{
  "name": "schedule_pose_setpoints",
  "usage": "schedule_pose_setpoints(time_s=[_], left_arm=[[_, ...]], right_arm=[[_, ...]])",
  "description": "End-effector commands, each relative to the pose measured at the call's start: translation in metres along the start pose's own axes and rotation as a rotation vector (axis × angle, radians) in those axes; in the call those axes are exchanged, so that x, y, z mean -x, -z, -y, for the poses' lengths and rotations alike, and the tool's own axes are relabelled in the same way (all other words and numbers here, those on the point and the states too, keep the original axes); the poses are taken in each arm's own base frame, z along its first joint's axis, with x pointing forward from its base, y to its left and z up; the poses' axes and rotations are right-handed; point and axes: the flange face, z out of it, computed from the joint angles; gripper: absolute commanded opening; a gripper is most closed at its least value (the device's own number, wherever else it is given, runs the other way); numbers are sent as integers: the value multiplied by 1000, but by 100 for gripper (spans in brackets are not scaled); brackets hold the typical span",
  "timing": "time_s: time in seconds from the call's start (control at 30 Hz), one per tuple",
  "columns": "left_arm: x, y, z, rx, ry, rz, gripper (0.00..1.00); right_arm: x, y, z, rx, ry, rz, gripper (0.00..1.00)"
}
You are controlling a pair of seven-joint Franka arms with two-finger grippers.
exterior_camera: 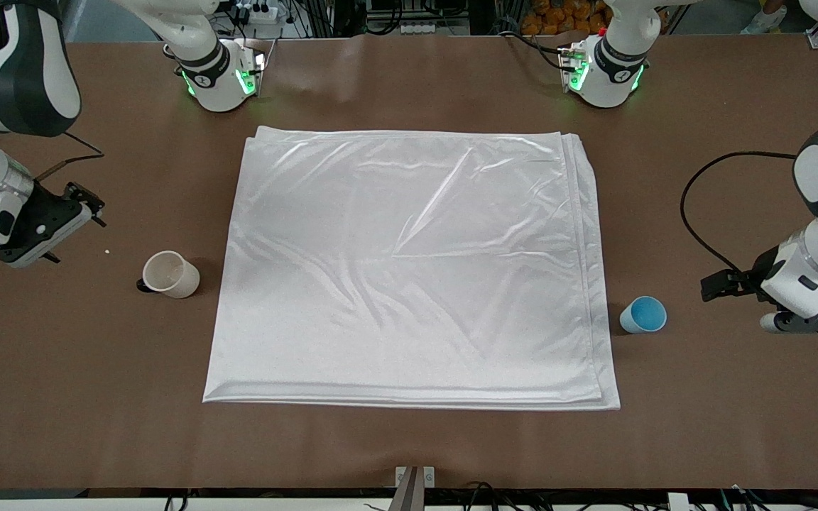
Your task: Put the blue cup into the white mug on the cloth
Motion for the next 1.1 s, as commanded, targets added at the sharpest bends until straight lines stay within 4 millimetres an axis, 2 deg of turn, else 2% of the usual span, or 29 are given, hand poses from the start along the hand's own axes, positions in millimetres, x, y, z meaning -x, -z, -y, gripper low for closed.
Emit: schedule_pose_setpoints(time_s=[0.0, 0.13, 0.37, 0.57, 0.8, 1.07], left_arm=[[-9, -21, 2, -39, -6, 4, 100], [-10, -25, 0, -41, -8, 5, 100], [-17, -59, 2, -28, -3, 17, 100], [-18, -64, -2, -27, -8, 17, 100], [-19, -104, 8, -24, 4, 62, 100], [-19, -135, 9, -15, 11, 96, 100]], right_arm=[[8, -14, 6, 33, 158, -1, 100], [11, -36, 4, 38, 256, -6, 100], [16, -65, -8, 19, 436, -2, 100], [11, -82, -20, 11, 635, 24, 100], [7, -107, -36, -2, 867, 54, 100], [8, -140, -47, 7, 972, 30, 100]])
